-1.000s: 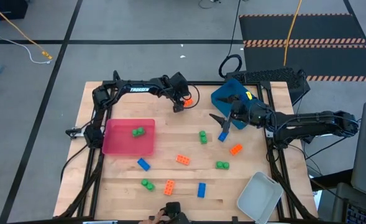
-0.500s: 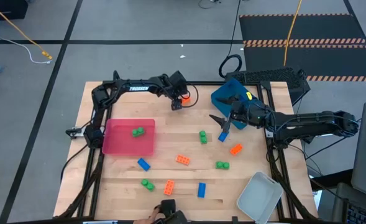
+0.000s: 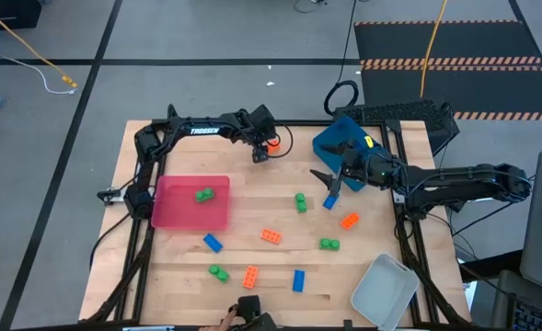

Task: Sort & place blocks by color
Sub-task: Put the orange game piece into the gray bin

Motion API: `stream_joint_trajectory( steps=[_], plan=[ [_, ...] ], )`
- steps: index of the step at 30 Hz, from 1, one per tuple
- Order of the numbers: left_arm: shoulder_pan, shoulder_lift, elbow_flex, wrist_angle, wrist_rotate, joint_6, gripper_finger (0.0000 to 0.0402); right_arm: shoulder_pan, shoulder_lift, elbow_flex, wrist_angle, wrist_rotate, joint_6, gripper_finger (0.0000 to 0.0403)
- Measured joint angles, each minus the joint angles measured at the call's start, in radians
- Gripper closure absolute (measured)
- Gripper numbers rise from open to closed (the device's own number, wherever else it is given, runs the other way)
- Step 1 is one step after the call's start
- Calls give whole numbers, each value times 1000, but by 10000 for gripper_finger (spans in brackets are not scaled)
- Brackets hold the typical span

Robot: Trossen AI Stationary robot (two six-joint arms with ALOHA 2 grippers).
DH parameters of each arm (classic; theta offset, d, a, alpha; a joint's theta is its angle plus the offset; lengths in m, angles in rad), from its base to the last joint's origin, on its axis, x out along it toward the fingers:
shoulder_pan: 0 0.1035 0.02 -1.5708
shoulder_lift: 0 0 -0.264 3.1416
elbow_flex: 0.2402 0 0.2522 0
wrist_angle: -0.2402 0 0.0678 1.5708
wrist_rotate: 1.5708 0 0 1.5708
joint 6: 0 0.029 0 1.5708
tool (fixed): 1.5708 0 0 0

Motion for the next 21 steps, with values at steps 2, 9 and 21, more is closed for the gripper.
stream_joint_trajectory(
  steps=[2,9,21],
  plan=[
    [-4,-9,-3,-22,5,-15,128,0,0,0,-1,0,0,10],
    [-34,-10,-2,-23,31,-19,128,0,0,0,1,0,0,10],
    [-40,-49,-1,-36,10,-20,128,0,0,0,3,0,0,10]
  ],
)
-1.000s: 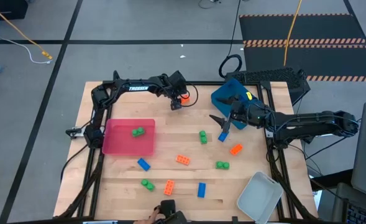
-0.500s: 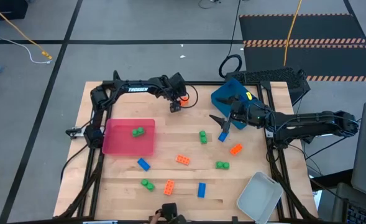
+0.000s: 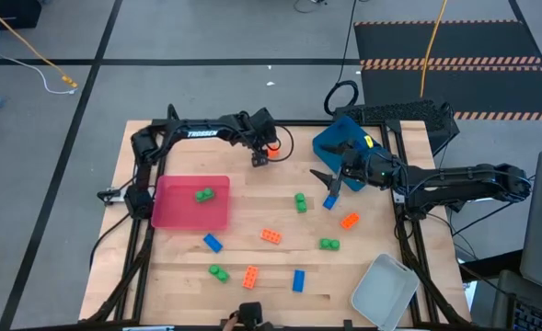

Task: Sort & place blocks by color
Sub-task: Put the orange game piece into the gray bin

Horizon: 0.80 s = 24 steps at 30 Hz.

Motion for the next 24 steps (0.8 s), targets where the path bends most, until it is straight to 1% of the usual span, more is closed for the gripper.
stream_joint_trajectory(
  steps=[6,10,12,16,21,24],
  plan=[
    [-7,-15,1,-1,16,-63,128,0,0,0,-2,0,0,10],
    [-30,7,1,-5,28,-78,128,0,0,0,-2,0,0,10],
    [-40,14,0,3,19,-78,128,0,0,0,2,0,0,10],
    [-37,17,1,23,-39,-95,128,0,0,0,20,0,7,10],
    [-22,28,1,22,-43,-113,128,0,0,0,23,0,7,10],
    [-14,39,2,31,-20,-117,128,0,0,0,24,-1,7,10]
  ],
)
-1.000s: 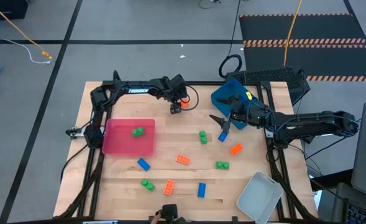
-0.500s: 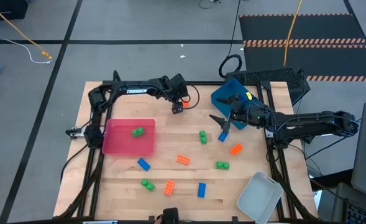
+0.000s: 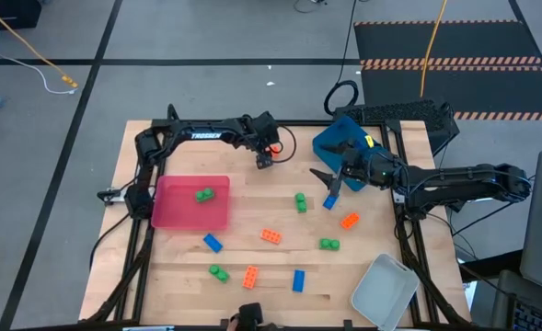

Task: Sort & place blocks by color
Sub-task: Put the orange game piece into the gray bin

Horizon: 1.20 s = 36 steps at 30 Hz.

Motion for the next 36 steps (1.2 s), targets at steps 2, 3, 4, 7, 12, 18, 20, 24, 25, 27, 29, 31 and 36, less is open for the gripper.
stream_joint_trajectory(
  steps=[2,3,4,7,12,18,20,24,25,27,29,31,36],
  plan=[
    [3,7,0,7,11,4,128,0,0,0,0,-3,0,10],
    [3,8,0,7,11,5,128,0,0,0,0,-3,0,10],
    [3,8,0,6,10,6,128,0,0,0,0,-3,0,10],
    [6,9,0,8,8,7,128,0,0,0,0,-3,0,10],
    [15,10,-8,10,30,-1,128,0,0,0,4,-3,3,10],
    [15,9,-15,16,33,18,128,0,0,0,4,-3,2,10],
    [15,10,-15,14,48,27,128,0,0,0,4,-3,1,10],
    [11,1,-16,-3,49,42,128,0,0,0,4,-3,1,10],
    [10,-1,-18,-12,50,42,128,0,0,0,4,-3,1,10],
    [7,-7,-19,-13,49,34,128,0,0,0,3,-3,1,10],
    [3,-15,-19,-24,49,22,128,0,0,0,3,-3,1,10],
    [-6,-16,-20,-30,47,23,128,0,0,0,3,-3,3,10],
    [-19,-17,-20,-32,33,18,128,2,0,0,2,-4,3,10]
  ],
)
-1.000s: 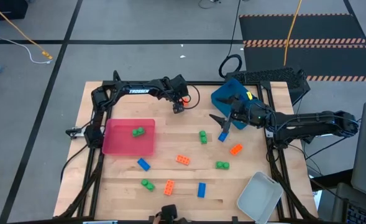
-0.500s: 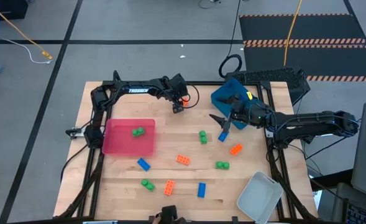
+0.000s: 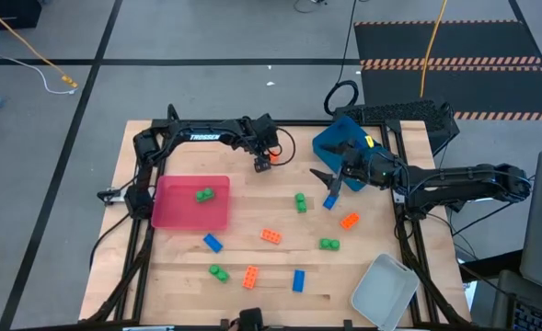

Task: Sort & place blocks by color
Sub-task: Put the orange game piece into the gray bin

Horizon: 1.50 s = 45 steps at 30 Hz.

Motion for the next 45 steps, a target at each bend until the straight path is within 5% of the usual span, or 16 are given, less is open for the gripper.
stream_joint_trajectory(
  steps=[16,45],
  plan=[
    [-8,-84,1,-14,35,-132,128,0,0,0,0,0,0,10],
    [-5,-7,-135,156,7,-182,103,0,0,0,7,-1,4,10]
  ],
)
